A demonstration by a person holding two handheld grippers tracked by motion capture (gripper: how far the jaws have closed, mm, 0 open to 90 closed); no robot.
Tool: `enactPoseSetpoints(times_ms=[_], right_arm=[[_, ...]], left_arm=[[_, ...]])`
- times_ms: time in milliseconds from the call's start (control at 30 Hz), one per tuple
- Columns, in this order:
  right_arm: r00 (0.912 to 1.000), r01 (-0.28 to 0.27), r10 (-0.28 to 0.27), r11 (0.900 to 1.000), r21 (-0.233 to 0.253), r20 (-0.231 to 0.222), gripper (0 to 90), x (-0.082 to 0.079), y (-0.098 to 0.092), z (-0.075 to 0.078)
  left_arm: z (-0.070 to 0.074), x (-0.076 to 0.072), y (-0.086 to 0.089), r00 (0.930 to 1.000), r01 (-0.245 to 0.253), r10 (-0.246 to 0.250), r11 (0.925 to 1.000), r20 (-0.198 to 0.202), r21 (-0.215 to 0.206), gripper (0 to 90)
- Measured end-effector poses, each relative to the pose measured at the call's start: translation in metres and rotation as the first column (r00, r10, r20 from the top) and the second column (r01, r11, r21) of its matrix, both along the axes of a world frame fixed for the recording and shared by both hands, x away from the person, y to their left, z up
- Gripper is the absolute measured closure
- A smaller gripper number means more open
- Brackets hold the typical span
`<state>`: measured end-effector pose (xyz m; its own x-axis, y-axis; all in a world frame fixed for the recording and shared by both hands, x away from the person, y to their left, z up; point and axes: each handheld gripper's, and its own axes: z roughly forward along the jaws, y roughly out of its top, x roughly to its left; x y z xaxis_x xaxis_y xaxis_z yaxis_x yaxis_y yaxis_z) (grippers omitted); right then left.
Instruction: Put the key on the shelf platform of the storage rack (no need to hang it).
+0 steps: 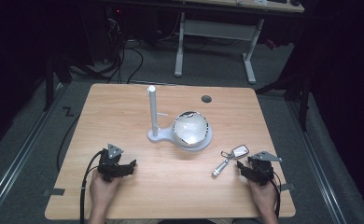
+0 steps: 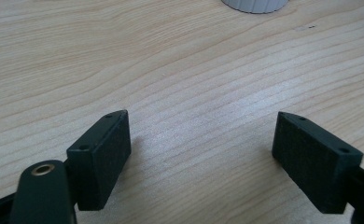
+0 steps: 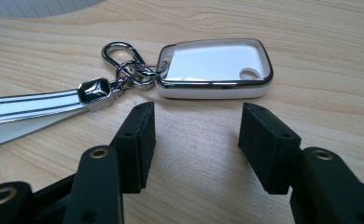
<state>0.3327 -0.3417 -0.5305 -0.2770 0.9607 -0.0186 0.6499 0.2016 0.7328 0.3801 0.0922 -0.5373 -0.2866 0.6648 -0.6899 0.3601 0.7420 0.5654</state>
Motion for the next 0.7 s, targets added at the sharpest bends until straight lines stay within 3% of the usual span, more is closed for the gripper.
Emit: enactPoseSetpoints(times_ms=[700], right_arm=[[0.9999,0.016,-0.016,1.0,-0.001,-0.002,43.9,-0.0002,0.0003,0.0001]], left_arm=[[0.0001,0.0001,0.0,1.0,0.0,0.0,1.0,0.0,-0.001,19.8]])
